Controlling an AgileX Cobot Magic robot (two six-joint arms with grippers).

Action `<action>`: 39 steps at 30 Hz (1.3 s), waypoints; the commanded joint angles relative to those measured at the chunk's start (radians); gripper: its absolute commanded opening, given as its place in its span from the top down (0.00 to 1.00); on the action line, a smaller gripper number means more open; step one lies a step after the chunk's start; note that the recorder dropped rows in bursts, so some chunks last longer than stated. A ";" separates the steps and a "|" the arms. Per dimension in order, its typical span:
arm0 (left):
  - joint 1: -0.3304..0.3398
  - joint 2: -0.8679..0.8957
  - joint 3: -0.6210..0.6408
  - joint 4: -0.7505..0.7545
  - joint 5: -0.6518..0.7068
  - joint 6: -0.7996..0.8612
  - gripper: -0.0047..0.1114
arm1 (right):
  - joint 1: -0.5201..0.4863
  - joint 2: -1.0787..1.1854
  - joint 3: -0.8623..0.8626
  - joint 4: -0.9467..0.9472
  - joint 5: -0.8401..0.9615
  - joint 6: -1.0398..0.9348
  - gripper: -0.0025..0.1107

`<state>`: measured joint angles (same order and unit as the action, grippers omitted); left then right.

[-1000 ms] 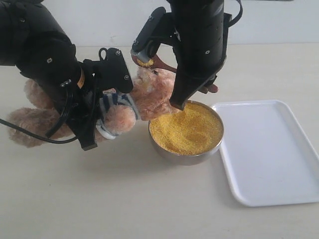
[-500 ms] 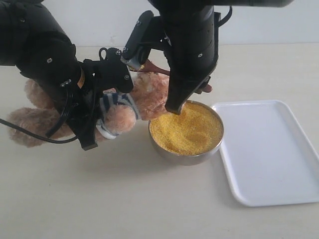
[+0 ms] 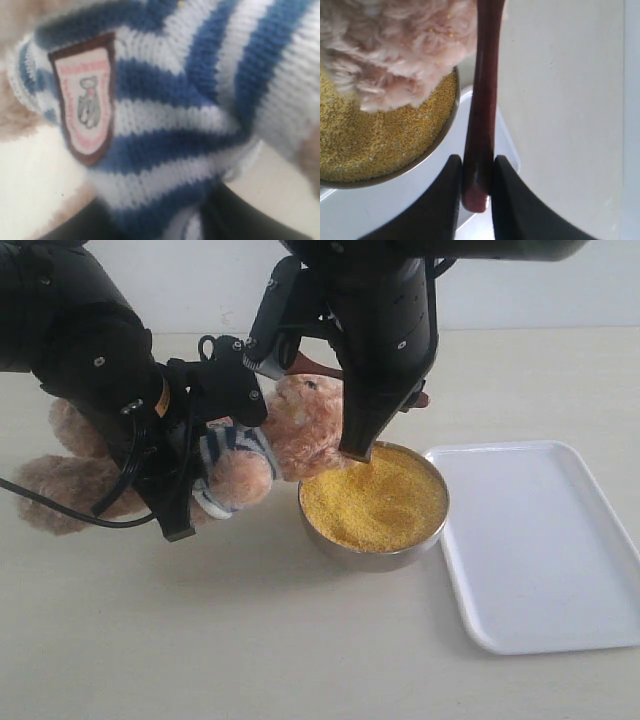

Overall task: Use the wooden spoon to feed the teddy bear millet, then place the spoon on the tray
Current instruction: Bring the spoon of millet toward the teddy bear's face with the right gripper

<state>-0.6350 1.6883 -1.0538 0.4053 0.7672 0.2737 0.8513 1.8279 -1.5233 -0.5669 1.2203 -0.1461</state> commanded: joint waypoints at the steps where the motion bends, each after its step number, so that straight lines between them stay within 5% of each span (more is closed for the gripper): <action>1: -0.003 -0.003 -0.009 0.014 -0.015 -0.019 0.93 | 0.006 -0.003 0.012 -0.028 0.001 0.001 0.98; 39: -0.003 -0.003 -0.009 0.032 -0.013 -0.049 0.93 | 0.055 -0.003 0.026 -0.207 0.001 -0.073 0.98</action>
<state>-0.6350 1.6883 -1.0538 0.4277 0.7654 0.2372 0.8861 1.8300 -1.5000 -0.7379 1.2204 -0.2087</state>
